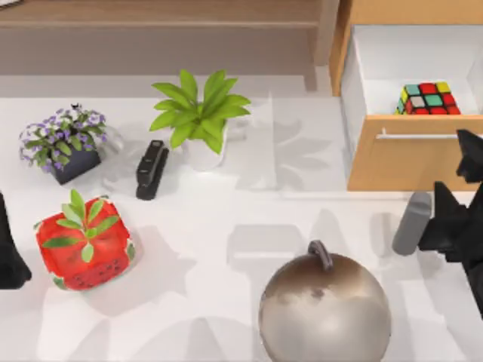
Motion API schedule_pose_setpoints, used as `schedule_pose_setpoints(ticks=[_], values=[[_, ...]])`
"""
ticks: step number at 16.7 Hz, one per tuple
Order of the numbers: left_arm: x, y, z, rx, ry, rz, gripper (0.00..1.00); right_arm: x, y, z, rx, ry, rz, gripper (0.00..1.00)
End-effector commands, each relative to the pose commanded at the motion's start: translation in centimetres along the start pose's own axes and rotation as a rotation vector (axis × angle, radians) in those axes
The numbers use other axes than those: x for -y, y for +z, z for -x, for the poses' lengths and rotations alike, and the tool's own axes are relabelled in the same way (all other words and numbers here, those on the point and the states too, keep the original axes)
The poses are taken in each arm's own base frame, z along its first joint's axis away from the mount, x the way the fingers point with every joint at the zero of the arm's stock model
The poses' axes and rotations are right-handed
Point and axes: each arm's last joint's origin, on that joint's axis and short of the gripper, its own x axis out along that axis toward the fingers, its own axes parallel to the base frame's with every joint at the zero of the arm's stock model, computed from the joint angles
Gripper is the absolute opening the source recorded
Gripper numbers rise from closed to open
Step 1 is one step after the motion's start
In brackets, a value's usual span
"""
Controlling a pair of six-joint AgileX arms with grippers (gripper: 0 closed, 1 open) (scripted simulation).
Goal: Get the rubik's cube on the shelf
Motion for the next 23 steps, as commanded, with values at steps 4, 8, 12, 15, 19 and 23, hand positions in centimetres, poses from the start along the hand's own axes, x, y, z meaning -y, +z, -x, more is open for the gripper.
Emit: schedule_pose_setpoints(ticks=[4,8,12,15,19,23], values=[[0.0,0.0,0.0,0.0,0.0,0.0,1.0,1.5,3.9,-1.3,0.176,0.021,-0.115,1.0],[0.0,0.0,0.0,0.0,0.0,0.0,1.0,3.7,8.0,-4.2,0.295,0.141,-0.267,1.0],[0.0,0.0,0.0,0.0,0.0,0.0,1.0,6.6,10.4,-8.8,0.263,0.35,-0.437,1.0],[0.0,0.0,0.0,0.0,0.0,0.0,1.0,9.3,10.5,-12.6,0.146,0.525,-0.578,1.0],[0.0,0.0,0.0,0.0,0.0,0.0,1.0,13.4,8.7,-17.2,-0.097,0.734,-0.777,1.0],[0.0,0.0,0.0,0.0,0.0,0.0,1.0,17.0,5.4,-20.4,-0.39,0.89,-0.969,1.0]])
